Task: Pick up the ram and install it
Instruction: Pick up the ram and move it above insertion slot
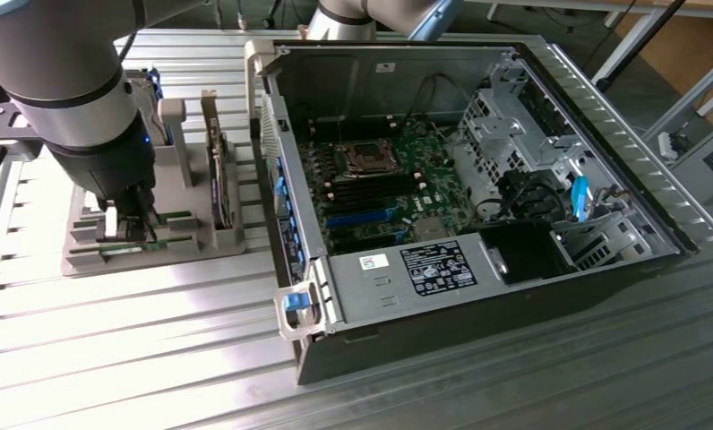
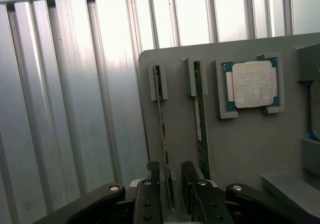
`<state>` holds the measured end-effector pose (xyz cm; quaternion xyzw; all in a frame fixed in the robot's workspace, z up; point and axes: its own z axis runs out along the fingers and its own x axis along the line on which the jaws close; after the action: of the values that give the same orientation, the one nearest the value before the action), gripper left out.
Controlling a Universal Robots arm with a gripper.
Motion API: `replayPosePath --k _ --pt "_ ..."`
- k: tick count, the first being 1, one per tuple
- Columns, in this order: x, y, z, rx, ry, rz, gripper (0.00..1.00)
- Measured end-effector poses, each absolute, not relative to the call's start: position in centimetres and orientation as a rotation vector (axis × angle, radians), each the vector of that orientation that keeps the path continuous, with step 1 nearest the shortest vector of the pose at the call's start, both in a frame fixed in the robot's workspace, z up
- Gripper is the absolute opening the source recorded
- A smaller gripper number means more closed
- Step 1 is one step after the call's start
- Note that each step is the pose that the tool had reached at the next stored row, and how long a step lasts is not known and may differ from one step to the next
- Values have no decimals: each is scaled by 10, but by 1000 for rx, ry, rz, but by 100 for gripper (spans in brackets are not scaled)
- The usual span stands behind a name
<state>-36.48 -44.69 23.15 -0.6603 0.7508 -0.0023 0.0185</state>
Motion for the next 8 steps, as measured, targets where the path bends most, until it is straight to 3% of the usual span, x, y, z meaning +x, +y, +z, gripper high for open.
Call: replayPosePath --k 8 --pt "-366 -448 228 -2050 2331 -7 30"
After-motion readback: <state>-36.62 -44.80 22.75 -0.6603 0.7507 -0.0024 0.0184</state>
